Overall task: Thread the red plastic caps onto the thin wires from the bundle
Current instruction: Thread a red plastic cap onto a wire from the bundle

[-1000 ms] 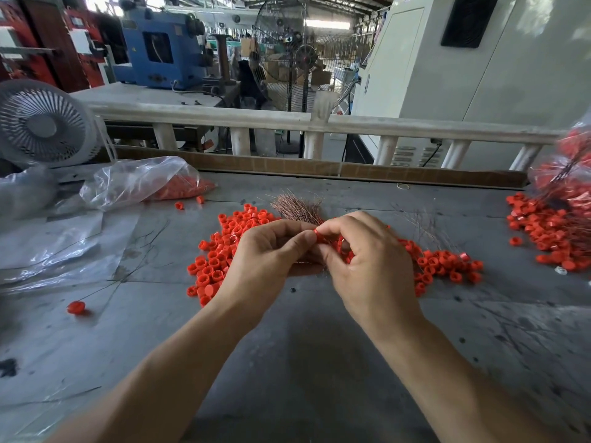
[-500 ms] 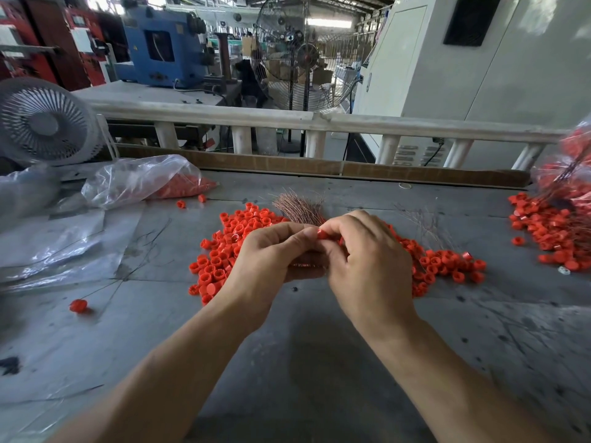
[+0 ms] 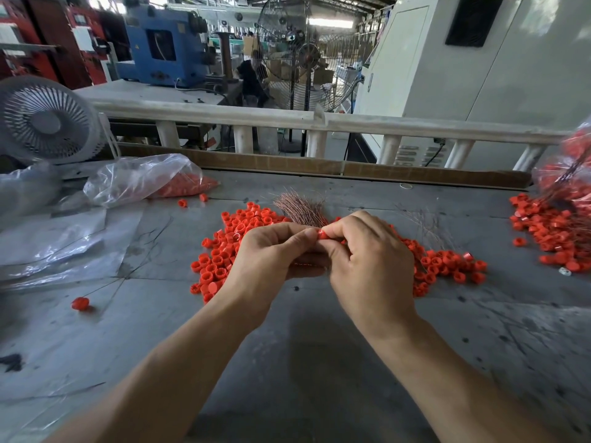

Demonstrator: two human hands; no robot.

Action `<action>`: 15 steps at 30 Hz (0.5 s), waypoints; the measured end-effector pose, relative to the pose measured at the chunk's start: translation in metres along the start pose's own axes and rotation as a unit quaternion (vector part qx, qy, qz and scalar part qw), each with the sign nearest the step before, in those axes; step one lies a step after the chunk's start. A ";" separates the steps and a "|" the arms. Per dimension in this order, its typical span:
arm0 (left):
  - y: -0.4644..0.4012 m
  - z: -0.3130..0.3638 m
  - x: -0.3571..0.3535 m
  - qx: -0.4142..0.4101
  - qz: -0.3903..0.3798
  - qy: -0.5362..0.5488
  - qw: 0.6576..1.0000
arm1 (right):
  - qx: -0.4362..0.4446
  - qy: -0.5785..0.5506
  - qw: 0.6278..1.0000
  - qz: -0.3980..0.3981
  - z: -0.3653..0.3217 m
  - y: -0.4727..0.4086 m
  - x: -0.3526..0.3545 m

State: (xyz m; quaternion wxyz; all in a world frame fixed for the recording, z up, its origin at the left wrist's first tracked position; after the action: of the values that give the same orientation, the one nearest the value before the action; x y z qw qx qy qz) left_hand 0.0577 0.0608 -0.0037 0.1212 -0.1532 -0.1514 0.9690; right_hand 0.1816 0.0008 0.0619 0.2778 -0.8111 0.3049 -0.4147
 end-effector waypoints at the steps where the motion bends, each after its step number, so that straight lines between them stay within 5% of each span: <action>1: 0.000 0.000 0.000 0.000 0.001 -0.002 1.000 | 0.002 0.000 1.000 0.000 -0.001 0.000 0.000; 15: -0.001 -0.001 0.001 0.009 0.004 -0.025 1.000 | 0.038 -0.003 0.998 -0.046 -0.006 -0.001 -0.008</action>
State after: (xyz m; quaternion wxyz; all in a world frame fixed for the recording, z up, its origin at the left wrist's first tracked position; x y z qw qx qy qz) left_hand 0.0569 0.0624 -0.0047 0.1149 -0.1287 -0.1454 0.9742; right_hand 0.1731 0.0059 0.0616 0.2902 -0.8145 0.2503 -0.4356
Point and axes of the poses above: each hand's wrist, its own y-axis away from the middle knuckle, its own x-axis out of the back of the hand, z = x × y, the point moved 9 cm from there along -y, towards the middle knuckle, and after that the axes turned 15 degrees about -x, right-handed, at the moved point
